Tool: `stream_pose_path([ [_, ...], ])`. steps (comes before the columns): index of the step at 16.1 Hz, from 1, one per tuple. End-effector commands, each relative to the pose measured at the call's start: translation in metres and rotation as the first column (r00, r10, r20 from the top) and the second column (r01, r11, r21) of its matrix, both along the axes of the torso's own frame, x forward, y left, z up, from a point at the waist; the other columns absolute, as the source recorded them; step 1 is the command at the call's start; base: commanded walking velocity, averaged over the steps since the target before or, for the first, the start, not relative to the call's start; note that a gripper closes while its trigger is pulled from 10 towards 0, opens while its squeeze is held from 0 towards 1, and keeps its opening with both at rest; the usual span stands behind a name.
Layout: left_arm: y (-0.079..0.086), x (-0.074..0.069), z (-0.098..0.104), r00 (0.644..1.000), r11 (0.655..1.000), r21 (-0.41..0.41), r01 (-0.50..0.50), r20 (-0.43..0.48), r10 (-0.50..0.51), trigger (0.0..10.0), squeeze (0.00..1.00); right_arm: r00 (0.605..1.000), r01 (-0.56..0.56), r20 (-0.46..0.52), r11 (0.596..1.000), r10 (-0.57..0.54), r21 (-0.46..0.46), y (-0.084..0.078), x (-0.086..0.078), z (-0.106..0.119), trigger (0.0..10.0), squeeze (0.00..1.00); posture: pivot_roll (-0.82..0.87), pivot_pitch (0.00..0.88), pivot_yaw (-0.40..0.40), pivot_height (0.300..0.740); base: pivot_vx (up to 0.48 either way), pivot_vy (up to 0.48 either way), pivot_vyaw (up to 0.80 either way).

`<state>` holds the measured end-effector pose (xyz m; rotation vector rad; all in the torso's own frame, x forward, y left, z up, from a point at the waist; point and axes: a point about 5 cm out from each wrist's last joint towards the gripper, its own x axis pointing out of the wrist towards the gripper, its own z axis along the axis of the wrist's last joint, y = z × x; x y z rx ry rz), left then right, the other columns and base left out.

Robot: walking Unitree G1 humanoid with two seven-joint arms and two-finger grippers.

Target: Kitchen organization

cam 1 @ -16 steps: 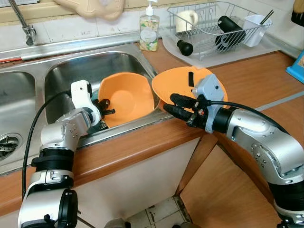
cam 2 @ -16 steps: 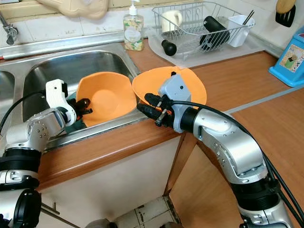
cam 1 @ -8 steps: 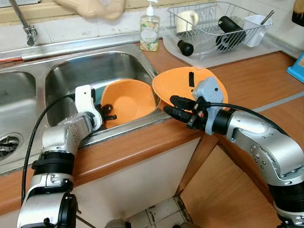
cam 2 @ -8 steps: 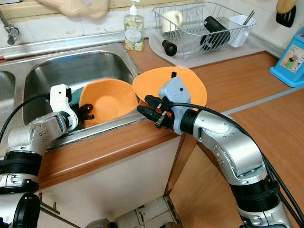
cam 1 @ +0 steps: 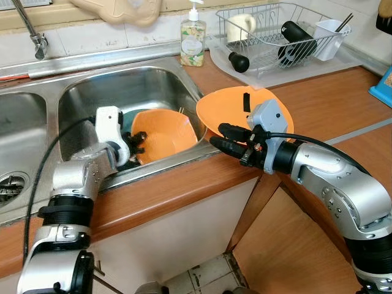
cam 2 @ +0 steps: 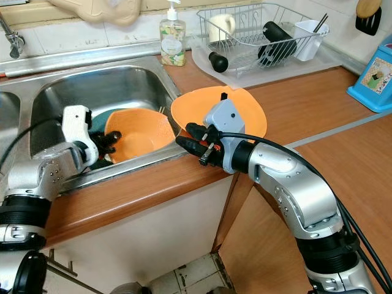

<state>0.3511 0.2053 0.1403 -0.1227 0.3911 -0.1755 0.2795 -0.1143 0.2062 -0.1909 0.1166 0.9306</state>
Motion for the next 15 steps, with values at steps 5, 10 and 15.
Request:
stream_pose_path([
  [5,0.01,0.006,0.036,0.965,0.996,0.089,-0.006,0.261,-0.018,10.0,1.0,0.983,0.182,0.006,0.983,-0.183,0.027,-0.016,0.018,0.004,10.0,0.0,-0.12,0.0,0.051,0.74,0.0,0.0,0.0],
  [10,-0.017,-0.001,0.061,0.897,0.979,-0.006,0.205,0.401,-0.185,10.0,1.0,0.831,0.554,-0.115,0.829,-0.545,0.076,-0.063,0.055,-0.001,10.0,1.0,-0.11,0.0,0.05,0.74,0.0,0.0,0.0],
  [15,-0.05,-0.001,0.054,0.908,0.925,-0.212,0.316,0.35,-0.23,10.0,1.0,0.744,0.665,-0.204,0.732,-0.636,0.146,-0.09,0.072,-0.004,10.0,1.0,-0.11,0.0,0.03,0.74,0.0,0.0,0.0],
])
